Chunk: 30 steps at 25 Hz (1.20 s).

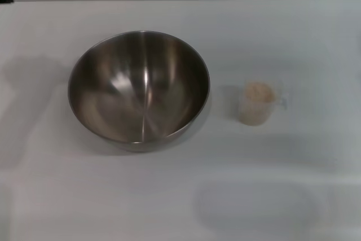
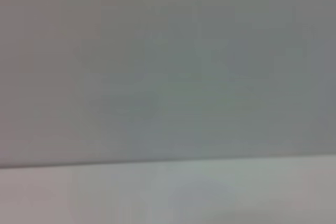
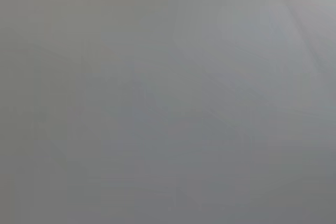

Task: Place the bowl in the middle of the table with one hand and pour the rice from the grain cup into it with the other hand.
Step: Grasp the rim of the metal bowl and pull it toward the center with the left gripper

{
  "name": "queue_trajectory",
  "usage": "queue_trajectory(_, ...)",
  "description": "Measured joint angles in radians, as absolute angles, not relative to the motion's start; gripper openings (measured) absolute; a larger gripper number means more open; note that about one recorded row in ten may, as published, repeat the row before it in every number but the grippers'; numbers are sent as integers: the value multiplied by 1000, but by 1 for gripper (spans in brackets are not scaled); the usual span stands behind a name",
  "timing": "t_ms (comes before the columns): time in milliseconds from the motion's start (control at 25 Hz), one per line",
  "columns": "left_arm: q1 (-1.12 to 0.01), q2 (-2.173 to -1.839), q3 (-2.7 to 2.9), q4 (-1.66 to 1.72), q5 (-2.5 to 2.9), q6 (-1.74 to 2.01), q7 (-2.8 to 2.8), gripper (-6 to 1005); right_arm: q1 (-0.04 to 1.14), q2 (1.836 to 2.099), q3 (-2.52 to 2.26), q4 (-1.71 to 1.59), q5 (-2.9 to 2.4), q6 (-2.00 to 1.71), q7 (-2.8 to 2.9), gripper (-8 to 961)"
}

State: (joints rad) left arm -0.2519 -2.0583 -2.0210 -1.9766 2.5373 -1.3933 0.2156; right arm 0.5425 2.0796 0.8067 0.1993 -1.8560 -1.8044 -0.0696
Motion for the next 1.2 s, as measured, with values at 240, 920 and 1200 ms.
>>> queue_trajectory(240, -276, -2059, -1998, -1955, 2535, -1476, 235, 841, 519, 2077, 857, 200, -1856, -1841, -69, 663)
queue_trajectory(920, -388, -2067, -1893, -1691, 2598, -1492, 226, 831, 522, 2074, 865, 190, -1860, -1832, -69, 663)
queue_trajectory(1200, -405, -2068, -1879, -1659, 2592, -1483, 224, 823, 522, 2074, 861, 190, -1862, -1830, -69, 663)
